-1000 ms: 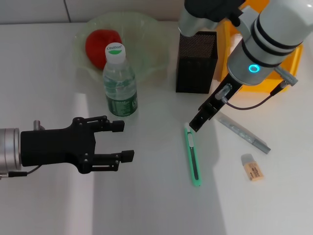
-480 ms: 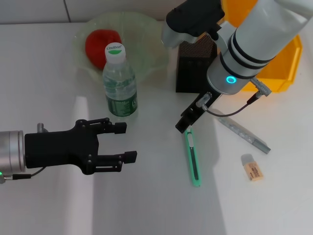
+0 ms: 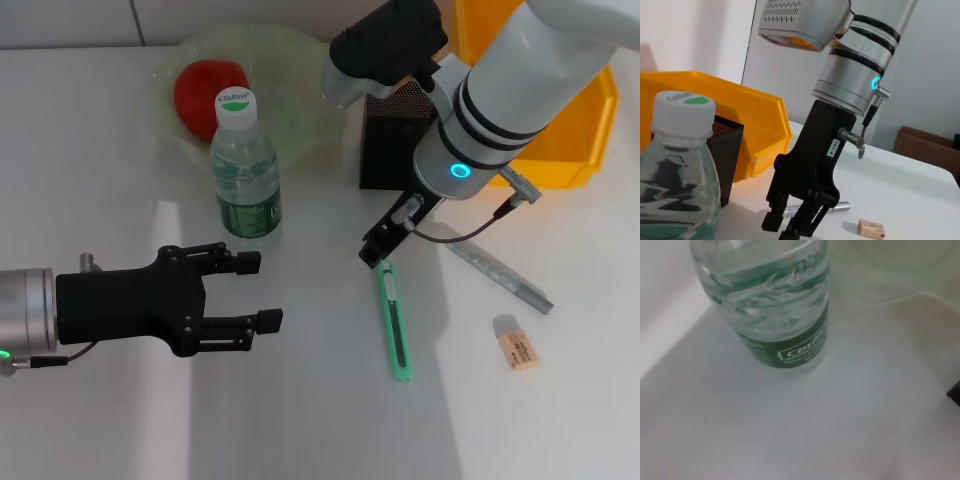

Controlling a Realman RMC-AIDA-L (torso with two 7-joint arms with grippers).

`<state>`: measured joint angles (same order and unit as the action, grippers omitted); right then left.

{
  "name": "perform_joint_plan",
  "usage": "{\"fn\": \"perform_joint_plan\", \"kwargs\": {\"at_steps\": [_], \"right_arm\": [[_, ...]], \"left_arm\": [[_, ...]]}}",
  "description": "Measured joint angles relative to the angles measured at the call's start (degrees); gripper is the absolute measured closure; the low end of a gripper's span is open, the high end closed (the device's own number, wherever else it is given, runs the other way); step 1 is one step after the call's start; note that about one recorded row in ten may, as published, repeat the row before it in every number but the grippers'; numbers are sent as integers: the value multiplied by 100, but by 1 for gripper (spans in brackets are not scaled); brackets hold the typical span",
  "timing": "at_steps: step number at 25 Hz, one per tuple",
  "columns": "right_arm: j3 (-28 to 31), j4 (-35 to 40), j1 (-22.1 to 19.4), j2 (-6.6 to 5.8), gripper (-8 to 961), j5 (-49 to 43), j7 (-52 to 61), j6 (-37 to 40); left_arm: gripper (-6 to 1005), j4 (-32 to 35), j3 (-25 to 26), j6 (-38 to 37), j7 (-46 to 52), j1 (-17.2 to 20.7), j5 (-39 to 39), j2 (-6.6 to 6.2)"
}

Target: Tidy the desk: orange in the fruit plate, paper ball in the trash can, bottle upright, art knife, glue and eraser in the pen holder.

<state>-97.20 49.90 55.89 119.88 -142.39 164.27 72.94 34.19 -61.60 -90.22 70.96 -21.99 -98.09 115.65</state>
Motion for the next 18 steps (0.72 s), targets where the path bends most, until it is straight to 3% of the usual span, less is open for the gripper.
{"fn": "perform_joint_plan", "kwargs": {"at_steps": [6,17,18], "right_arm": [[-84,-5,5,0,568,1,58,-65],[-130,-24,-59,0,448,2,124,-136],[-162,-25,-65,0,400,6,145,-134]], "left_arm": [[216,0,-1,24,-3,-3,0,1],[216,-22,-4,155,-11,-46,-38,20],[216,-36,7,158,-11,-68,-69,20]]}}
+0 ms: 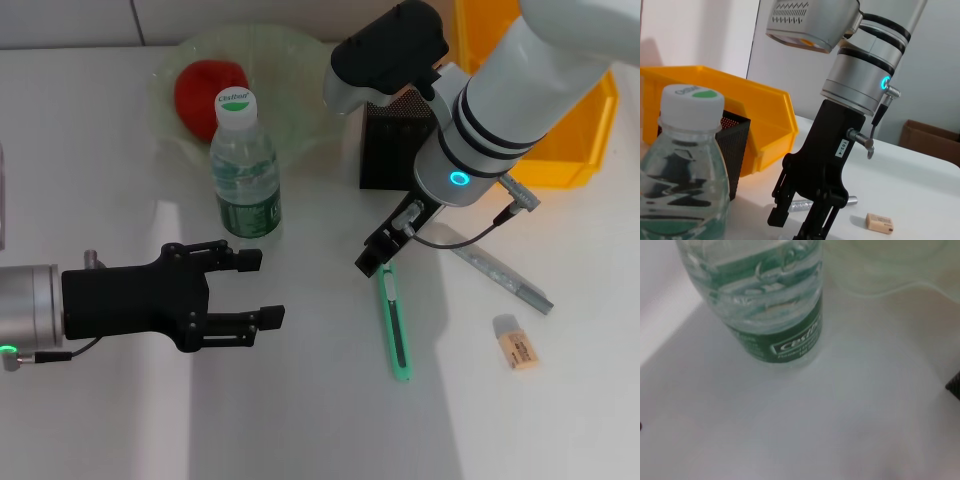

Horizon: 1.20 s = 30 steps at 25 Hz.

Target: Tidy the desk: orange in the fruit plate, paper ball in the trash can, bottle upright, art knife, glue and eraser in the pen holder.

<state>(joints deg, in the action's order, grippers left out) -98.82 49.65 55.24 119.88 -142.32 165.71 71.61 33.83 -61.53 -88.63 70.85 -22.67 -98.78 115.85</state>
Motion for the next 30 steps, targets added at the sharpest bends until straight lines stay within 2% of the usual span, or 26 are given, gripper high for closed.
{"fn": "perform_joint_plan", "kwargs": {"at_steps": [1,23,30], "right_arm": [[-51,2,-2,0,353,4,35,3],[-300,5,-50,0,358,103,153,-49],[-306,-4,-61,0,439,103,153,-27]], "left_arm": [[216,-14,9,2,2,-19,-30,0],[216,-34,36,93,7,-104,-90,34],[216,-34,36,92,14,-122,-89,44]]}}
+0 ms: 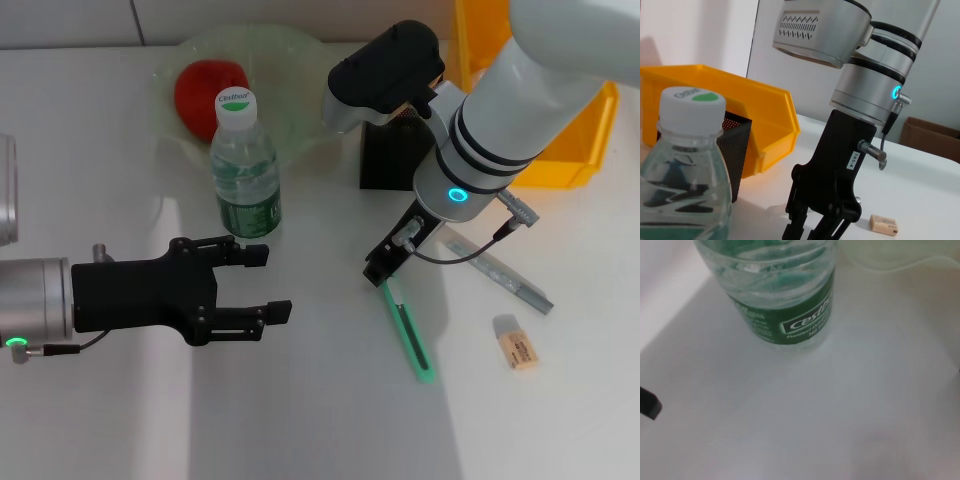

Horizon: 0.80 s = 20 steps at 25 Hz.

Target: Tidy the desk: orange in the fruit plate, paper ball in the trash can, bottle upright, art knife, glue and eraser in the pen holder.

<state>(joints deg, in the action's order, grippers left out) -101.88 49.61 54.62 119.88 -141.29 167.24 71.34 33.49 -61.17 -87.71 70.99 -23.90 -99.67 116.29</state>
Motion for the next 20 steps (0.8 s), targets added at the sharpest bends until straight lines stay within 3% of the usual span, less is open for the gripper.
{"fn": "perform_joint_plan", "kwargs": {"at_steps": [5,20], "right_arm": [[2,-3,-6,0,635,23,-6,3],[3,70,-70,0,730,32,-52,20]], "left_arm": [[216,0,0,0,-1,-1,0,7],[216,0,0,0,-23,23,0,26]]}}
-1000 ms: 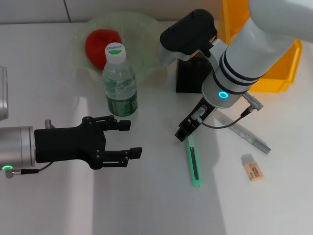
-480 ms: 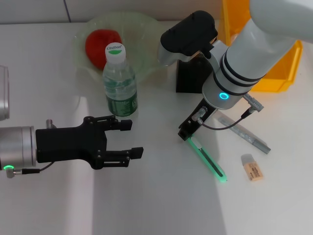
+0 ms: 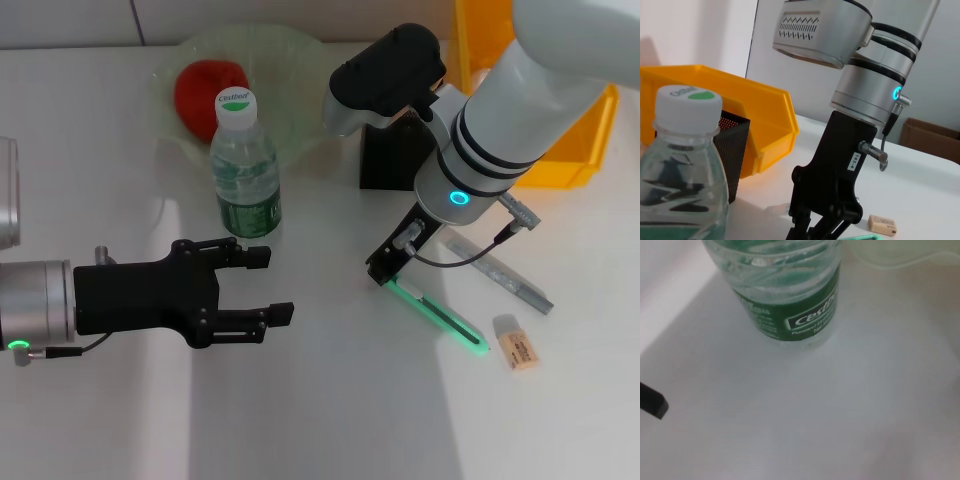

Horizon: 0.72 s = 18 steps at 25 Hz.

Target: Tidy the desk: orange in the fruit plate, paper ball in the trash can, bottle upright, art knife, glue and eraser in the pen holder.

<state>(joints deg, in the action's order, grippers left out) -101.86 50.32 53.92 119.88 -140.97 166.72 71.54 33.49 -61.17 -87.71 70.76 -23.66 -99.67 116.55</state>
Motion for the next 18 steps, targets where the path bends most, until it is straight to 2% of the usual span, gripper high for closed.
{"fn": "perform_joint_plan", "kwargs": {"at_steps": [4,9,10,12,14,15,16,17,18], "right_arm": [[6,125,-75,0,759,0,-12,25],[199,920,-509,-48,780,-56,-24,268],[496,1389,-726,-69,780,-171,-56,447],[649,1616,-823,-68,779,-270,-78,544],[1417,2669,-1337,-65,779,-517,-188,725],[1417,2669,-1337,-65,779,-517,-188,725],[1637,2973,-1506,-63,779,-454,-260,713],[2134,3561,-1879,-59,779,-119,-489,645],[2134,3561,-1879,-59,779,-119,-489,645]], "left_arm": [[216,0,0,0,0,11,0,6],[216,0,0,-2,14,25,0,8],[216,0,0,-16,20,27,0,7],[216,0,-1,-30,26,27,1,4],[216,0,0,-37,39,20,1,-1],[216,0,0,-37,39,20,1,-1],[216,0,0,-40,41,17,0,-3],[216,0,0,-45,47,10,0,-7],[216,0,0,-45,47,10,0,-7]]}}
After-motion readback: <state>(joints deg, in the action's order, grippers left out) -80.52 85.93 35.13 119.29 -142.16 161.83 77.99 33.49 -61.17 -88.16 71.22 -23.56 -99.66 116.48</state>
